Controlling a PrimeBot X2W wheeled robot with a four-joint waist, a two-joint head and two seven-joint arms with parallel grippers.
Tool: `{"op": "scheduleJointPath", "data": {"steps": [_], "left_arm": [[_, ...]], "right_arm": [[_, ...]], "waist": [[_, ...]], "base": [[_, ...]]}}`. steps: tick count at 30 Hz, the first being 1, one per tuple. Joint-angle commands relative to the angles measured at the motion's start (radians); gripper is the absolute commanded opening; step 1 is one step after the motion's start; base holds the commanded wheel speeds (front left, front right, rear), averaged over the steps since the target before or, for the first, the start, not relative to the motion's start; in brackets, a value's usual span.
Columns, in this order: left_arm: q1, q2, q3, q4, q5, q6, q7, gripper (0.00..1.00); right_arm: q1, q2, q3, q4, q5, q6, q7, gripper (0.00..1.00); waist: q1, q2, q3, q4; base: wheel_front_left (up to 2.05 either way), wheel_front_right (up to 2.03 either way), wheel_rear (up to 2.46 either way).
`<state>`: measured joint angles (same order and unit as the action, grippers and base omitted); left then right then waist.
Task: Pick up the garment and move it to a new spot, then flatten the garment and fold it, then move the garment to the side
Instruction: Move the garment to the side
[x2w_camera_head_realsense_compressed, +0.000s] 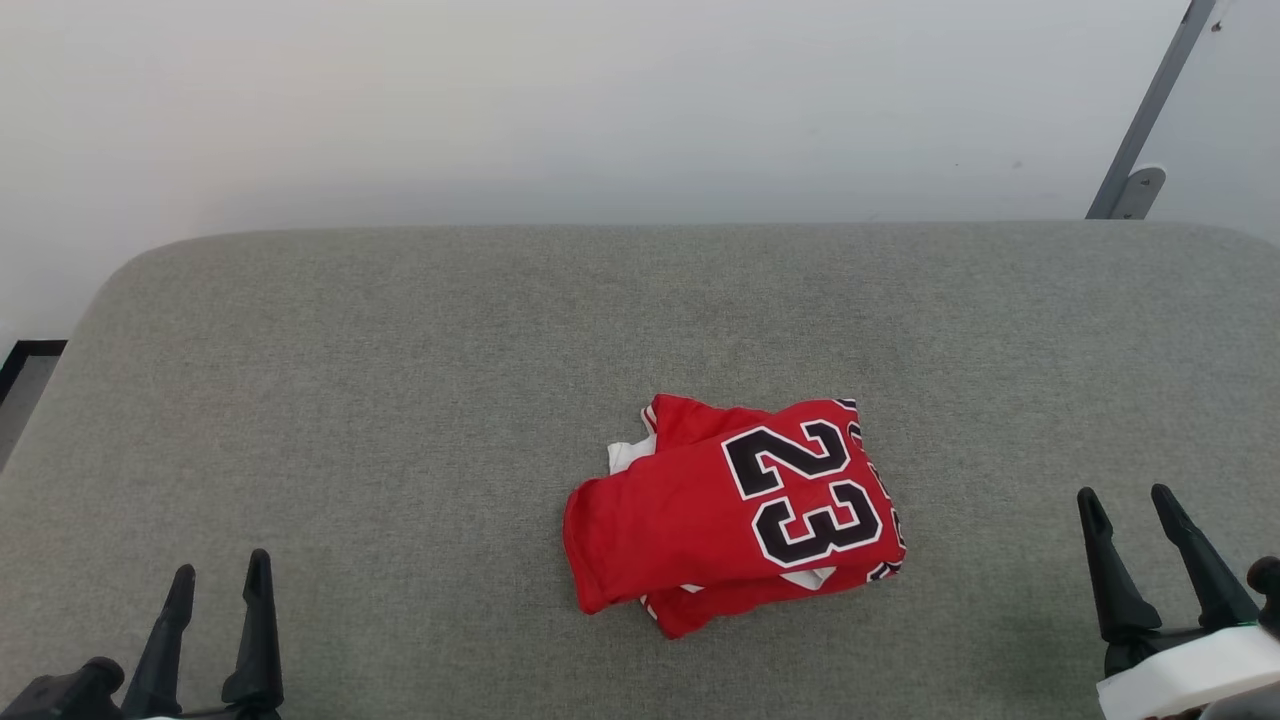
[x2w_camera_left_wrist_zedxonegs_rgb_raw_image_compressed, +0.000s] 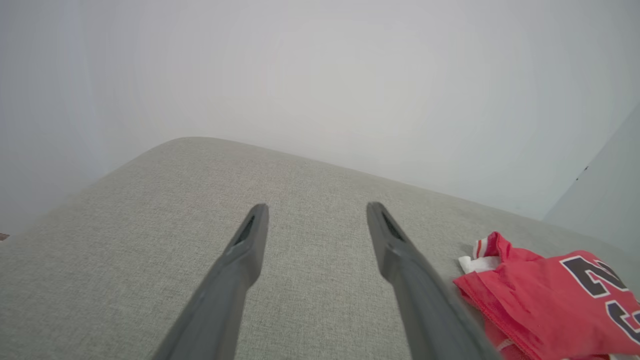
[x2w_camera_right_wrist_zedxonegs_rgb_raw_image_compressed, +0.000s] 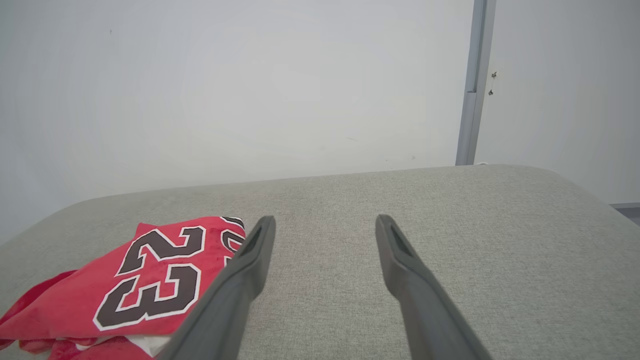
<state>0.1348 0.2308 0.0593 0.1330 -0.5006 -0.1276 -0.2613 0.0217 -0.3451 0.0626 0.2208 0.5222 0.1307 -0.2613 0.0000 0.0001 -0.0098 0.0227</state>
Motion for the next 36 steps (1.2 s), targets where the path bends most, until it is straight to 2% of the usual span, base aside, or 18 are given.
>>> {"op": "scheduleJointPath", "data": {"steps": [1,10,15,18,24,29,36], "left_arm": [[-0.009,0.006,-0.002,0.002,0.004,-0.003,-0.005,1.0],[-0.019,0.014,-0.023,0.008,0.019,-0.003,-0.005,1.0],[-0.03,0.019,-0.037,0.002,0.02,-0.003,-0.005,1.0],[-0.034,0.023,-0.043,-0.007,0.022,-0.003,-0.005,1.0],[-0.054,0.014,-0.054,-0.006,0.014,-0.003,-0.005,1.0],[-0.068,0.005,-0.078,0.001,0.001,-0.003,-0.005,1.0],[-0.097,-0.003,-0.108,0.014,-0.012,-0.003,-0.005,1.0]], "right_arm": [[0.005,0.001,0.002,-0.006,-0.003,0.0,-0.004,1.0],[-0.026,-0.016,0.041,0.014,-0.016,0.0,-0.004,1.0],[-0.074,-0.06,0.136,0.068,0.026,0.0,-0.004,1.0],[-0.135,-0.102,0.215,0.09,0.085,0.0,0.032,1.0],[-0.269,-0.186,0.359,0.099,0.251,0.0,0.22,1.0],[-0.376,-0.241,0.436,0.118,0.368,0.0,0.412,1.0],[-0.5,-0.262,0.474,0.197,0.491,0.0,0.69,1.0]], "waist": [[0.0,-0.0001,0.001,0.0],[0.0,-0.0001,0.007,0.011],[0.0,-0.0001,0.015,0.025],[0.0,-0.0001,0.029,0.036],[0.0,-0.0001,0.064,0.068],[0.0,-0.0001,0.089,0.1],[0.0,-0.0001,0.126,0.145]], "base": [[0.0,0.0,0.0],[0.0,0.0,0.0],[0.0,0.0,0.0],[0.0,0.0,0.0],[0.0,0.0,0.0],[0.0,0.0,0.0],[0.0,0.0,0.0]]}}
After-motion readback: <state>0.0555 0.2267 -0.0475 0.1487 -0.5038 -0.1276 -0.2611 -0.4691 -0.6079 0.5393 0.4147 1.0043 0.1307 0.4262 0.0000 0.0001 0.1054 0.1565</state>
